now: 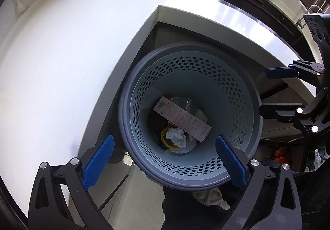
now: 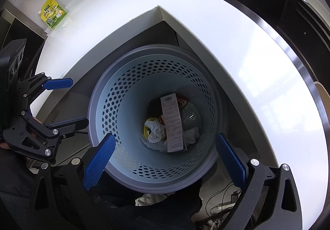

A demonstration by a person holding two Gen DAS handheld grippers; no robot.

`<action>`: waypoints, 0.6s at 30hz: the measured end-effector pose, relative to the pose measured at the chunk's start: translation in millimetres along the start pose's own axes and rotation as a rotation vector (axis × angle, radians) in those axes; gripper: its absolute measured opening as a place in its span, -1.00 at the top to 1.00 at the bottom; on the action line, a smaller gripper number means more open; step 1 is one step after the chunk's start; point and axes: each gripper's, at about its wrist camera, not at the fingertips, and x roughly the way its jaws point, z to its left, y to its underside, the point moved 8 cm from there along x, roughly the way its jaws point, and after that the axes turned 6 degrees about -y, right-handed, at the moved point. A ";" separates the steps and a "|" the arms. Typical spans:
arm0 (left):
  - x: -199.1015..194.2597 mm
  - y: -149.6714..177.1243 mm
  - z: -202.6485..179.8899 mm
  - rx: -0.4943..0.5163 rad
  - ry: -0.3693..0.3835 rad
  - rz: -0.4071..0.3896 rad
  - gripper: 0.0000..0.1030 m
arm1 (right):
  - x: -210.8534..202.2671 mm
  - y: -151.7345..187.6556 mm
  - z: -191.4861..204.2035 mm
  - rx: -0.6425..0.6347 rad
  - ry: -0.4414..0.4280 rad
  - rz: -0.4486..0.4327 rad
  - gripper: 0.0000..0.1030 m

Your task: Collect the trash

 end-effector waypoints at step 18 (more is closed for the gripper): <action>-6.5 1.2 -8.7 0.000 -0.013 -0.015 -0.87 | -4.2 3.3 1.5 -0.010 -0.001 -0.005 -0.81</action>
